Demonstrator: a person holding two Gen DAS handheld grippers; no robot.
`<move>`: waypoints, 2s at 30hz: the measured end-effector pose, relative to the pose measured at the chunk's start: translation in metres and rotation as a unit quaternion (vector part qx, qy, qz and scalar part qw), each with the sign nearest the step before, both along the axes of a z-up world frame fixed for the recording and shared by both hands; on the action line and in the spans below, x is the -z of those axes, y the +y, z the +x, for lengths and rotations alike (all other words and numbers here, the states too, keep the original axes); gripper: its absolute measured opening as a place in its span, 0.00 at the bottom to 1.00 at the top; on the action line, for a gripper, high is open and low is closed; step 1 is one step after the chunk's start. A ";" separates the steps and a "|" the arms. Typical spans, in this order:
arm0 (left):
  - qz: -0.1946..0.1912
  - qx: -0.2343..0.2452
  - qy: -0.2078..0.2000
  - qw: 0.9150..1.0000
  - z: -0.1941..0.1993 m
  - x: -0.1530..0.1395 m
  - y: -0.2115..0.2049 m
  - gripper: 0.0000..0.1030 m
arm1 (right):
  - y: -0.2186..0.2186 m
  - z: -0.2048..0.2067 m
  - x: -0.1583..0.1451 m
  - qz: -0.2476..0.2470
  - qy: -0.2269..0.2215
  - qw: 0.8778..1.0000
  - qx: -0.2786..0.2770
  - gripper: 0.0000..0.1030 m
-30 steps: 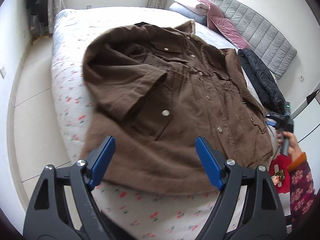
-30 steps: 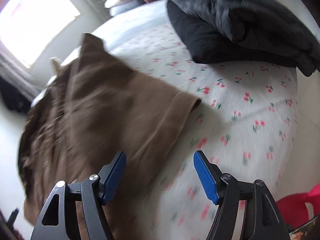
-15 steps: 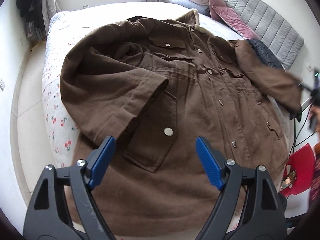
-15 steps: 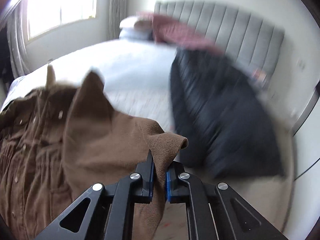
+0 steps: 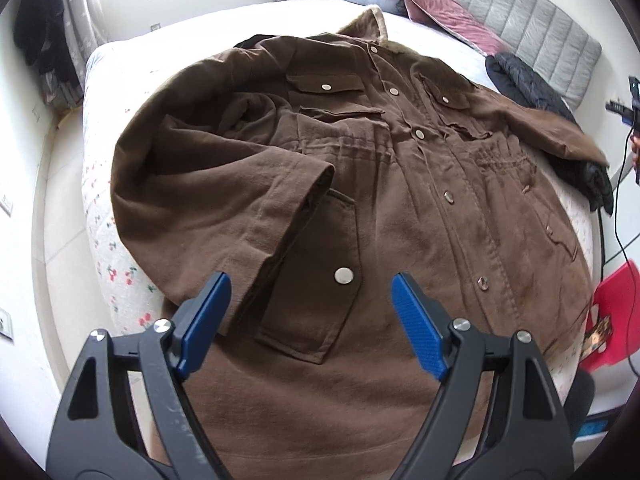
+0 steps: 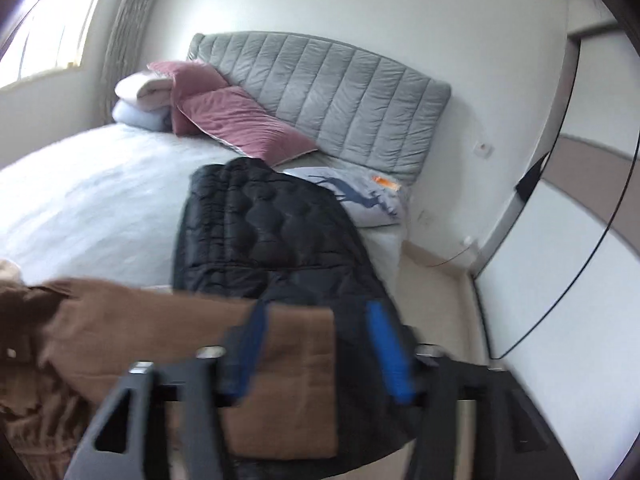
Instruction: Fold large clothes
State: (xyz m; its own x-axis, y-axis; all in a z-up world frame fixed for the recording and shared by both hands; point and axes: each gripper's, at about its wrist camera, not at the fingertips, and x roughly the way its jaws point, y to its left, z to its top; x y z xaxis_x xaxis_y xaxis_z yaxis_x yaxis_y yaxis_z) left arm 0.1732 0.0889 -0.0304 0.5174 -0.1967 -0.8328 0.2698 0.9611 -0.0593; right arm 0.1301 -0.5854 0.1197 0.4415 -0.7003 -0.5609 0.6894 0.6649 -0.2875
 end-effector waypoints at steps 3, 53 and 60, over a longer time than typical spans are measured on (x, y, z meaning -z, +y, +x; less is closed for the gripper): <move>0.023 0.021 0.003 1.000 0.006 0.003 -0.001 0.80 | 0.025 -0.003 0.011 0.007 0.011 0.999 -0.039 0.70; 0.134 -0.248 -0.108 0.953 0.120 -0.112 0.175 0.11 | 0.262 -0.044 0.104 0.173 0.112 0.930 -0.303 0.72; 0.185 -0.290 -0.116 0.932 0.193 -0.118 0.214 0.12 | 0.265 -0.034 0.118 0.169 0.134 0.931 -0.296 0.72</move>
